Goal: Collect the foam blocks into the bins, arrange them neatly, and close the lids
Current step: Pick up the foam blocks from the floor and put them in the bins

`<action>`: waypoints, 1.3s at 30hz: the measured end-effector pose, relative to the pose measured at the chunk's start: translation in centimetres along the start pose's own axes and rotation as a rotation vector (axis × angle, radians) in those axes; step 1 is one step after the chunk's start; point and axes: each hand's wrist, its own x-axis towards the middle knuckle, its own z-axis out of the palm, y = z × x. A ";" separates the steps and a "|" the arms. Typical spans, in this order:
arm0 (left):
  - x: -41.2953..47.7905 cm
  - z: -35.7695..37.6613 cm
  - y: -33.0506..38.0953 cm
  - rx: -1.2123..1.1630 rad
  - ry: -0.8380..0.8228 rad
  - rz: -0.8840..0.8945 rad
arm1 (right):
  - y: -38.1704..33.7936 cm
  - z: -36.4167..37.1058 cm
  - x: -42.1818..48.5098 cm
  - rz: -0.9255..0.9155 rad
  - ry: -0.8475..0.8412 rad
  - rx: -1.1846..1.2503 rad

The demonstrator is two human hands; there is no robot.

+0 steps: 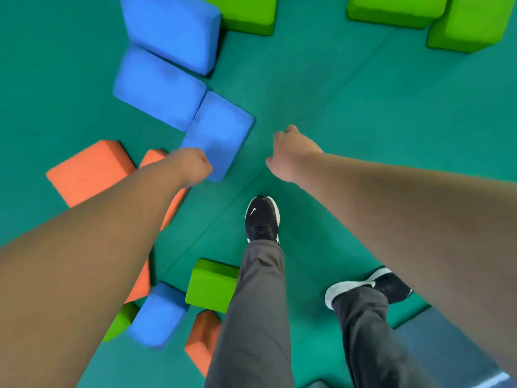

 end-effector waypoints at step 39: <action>2.9 16.6 -17.4 -0.230 0.337 -0.556 | -16.7 9.4 13.8 -0.461 0.291 -0.904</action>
